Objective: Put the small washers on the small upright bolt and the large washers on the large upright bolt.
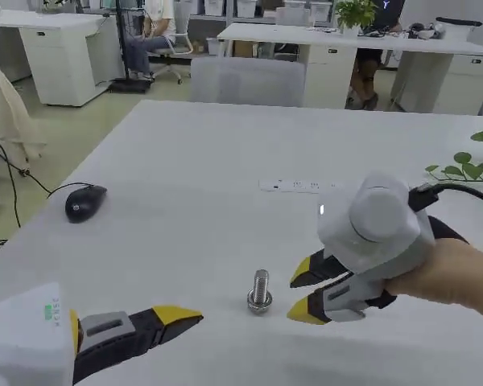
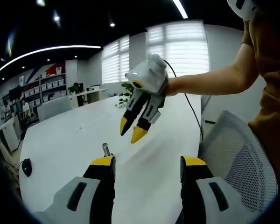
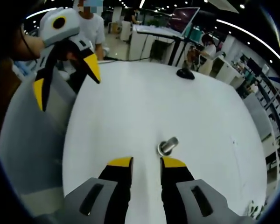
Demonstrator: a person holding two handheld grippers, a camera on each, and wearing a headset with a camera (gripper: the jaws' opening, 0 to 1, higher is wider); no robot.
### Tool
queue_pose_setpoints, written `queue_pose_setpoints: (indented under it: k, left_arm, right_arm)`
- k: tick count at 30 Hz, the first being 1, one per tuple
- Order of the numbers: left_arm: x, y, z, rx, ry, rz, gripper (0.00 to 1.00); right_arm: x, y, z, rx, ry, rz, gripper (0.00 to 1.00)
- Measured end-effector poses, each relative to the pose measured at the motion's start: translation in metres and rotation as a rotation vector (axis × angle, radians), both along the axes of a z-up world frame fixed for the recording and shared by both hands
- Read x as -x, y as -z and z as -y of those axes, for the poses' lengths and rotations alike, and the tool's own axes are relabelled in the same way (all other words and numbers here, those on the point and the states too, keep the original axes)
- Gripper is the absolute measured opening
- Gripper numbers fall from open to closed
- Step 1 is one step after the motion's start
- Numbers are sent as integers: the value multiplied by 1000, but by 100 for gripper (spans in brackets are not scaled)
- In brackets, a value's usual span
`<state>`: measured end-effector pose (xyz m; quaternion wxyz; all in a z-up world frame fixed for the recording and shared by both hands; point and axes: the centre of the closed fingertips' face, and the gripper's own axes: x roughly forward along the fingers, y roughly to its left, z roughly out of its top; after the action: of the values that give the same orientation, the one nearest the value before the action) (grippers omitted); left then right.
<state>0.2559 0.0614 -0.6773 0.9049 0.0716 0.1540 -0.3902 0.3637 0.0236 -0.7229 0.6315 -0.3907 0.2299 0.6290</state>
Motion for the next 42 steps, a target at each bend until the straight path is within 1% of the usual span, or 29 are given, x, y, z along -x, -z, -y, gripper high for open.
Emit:
queue_pose_setpoints:
  k: [1, 3, 4, 7, 9, 11, 13, 15, 16, 17, 18, 20, 21, 23, 24, 26, 27, 29, 31, 32, 33, 36, 40, 42]
  left_arm:
    - [0, 0, 0, -1, 1, 0, 55]
    - [1, -1, 1, 0, 3, 4, 55]
    - [2, -1, 2, -1, 4, 4, 55]
    - [4, -2, 3, -1, 6, 6, 55]
    - [6, -2, 4, -1, 7, 7, 55]
    - [7, -2, 5, 0, 9, 9, 55]
    - [9, -2, 6, 7, 10, 8, 55]
    - [11, -3, 7, 17, 12, 8, 55]
    - [11, -4, 7, 29, 12, 8, 55]
    - [12, -5, 8, 35, 12, 9, 55]
    - [12, -6, 8, 36, 13, 10, 55]
    - [14, -7, 9, 42, 19, 11, 55]
    - [15, -8, 10, 48, 23, 12, 55]
    - [16, -11, 12, 60, 30, 15, 55]
    - [16, -12, 13, 67, 31, 15, 55]
    - [17, -15, 15, 80, 37, 18, 55]
    - [17, -17, 16, 89, 41, 18, 55]
    - [18, -19, 17, 92, 46, 21, 55]
    - [19, -22, 20, 100, 55, 22, 56]
    - [20, -24, 22, 121, 60, 18, 56]
    - [20, -26, 22, 130, 59, 20, 56]
    - [20, -29, 22, 155, 66, 16, 56]
    - [21, -28, 21, 151, 73, 10, 57]
    - [22, -27, 21, 153, 79, 1, 58]
  right_arm:
    - [2, -5, -1, -26, 1, 14, 24]
    - [8, -11, -1, -63, 14, -1, 24]
    - [10, -13, -1, -77, 9, 4, 24]
    - [17, -17, 2, -94, 8, 15, 24]
    - [23, -20, 2, -120, 10, 12, 24]
    - [31, -25, 1, -161, 6, 8, 24]
    - [37, -28, 1, -205, 14, -7, 24]
    - [44, -30, 2, -233, 6, -17, 24]
    - [48, -33, 0, -270, -10, -21, 24]
    - [53, -37, 1, -313, -2, -39, 24]
    - [57, -36, 5, -321, 16, -64, 24]
    - [60, -38, 9, -344, 16, -60, 24]
    - [64, -40, 11, -379, 22, -78, 25]
    - [70, -42, 16, -415, 40, -113, 25]
    - [72, -42, 19, -418, 39, -109, 26]
    - [77, -41, 26, -432, 46, -124, 26]
    - [80, -41, 30, -442, 52, -139, 26]
    - [84, -41, 36, -450, 53, -142, 28]
    - [86, -41, 42, -474, 72, -158, 29]
    - [87, -42, 47, -488, 76, -171, 29]
    - [87, -42, 48, -491, 79, -173, 30]
    - [87, -40, 63, -502, 99, -180, 33]
    - [88, -38, 79, -530, 133, -202, 37]
    - [88, -35, 86, -534, 145, -198, 38]
